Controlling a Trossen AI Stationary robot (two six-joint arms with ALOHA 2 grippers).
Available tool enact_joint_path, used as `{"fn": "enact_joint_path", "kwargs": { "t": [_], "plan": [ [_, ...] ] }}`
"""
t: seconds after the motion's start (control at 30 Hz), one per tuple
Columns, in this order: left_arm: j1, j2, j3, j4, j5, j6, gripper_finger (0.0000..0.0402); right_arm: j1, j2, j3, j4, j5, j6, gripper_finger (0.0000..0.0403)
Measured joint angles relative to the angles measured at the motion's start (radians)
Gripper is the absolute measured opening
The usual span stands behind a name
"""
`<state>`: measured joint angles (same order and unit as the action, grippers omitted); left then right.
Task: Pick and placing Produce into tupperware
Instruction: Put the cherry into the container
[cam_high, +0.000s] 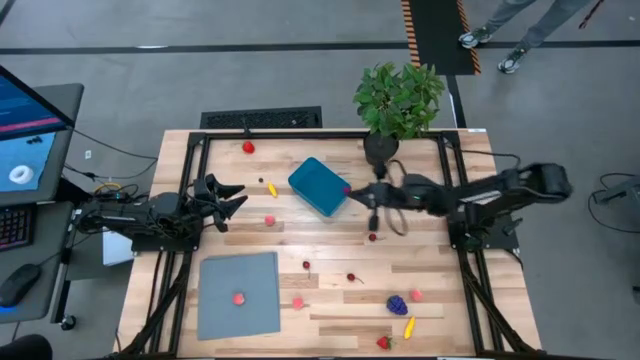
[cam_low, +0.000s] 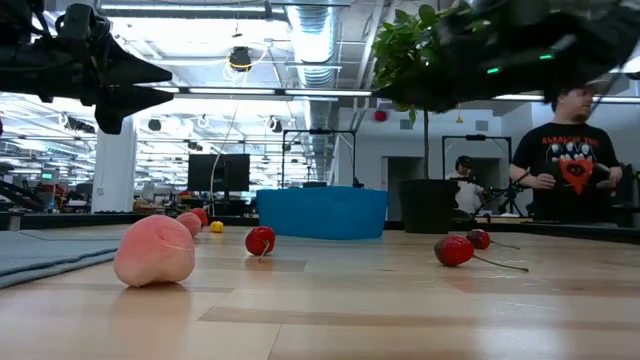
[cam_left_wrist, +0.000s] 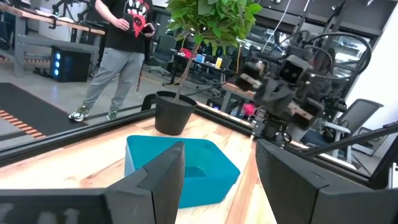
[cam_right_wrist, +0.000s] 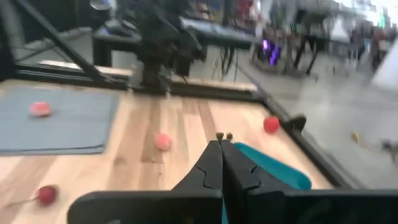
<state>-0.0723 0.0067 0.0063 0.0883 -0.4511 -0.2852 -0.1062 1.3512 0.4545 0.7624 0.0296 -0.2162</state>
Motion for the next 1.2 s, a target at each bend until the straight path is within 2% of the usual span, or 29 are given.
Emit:
{"fn": "enact_joint_path", "kwargs": {
  "t": [0.37, 0.57, 0.83, 1.2],
  "plan": [
    [0.000, 0.000, 0.000, 0.000, -0.004, -0.053, 0.0187, -0.109, 0.325, 0.450, -0.424, -0.035, 0.117, 0.0013],
    [0.000, 0.000, 0.000, 0.000, -0.001, -0.068, 0.0187, -0.129, 0.459, 0.630, -0.605, -0.041, 0.165, 0.0013],
    [0.000, 0.000, 0.000, 0.001, -0.021, -0.061, 0.0187, -0.160, 0.567, 0.722, -0.713, -0.028, 0.222, 0.0013],
    [0.000, 0.002, 0.000, 0.000, 0.009, -0.077, 0.0187, -0.202, 0.569, 0.723, -0.815, -0.054, 0.288, 0.0018]
  ]
}}
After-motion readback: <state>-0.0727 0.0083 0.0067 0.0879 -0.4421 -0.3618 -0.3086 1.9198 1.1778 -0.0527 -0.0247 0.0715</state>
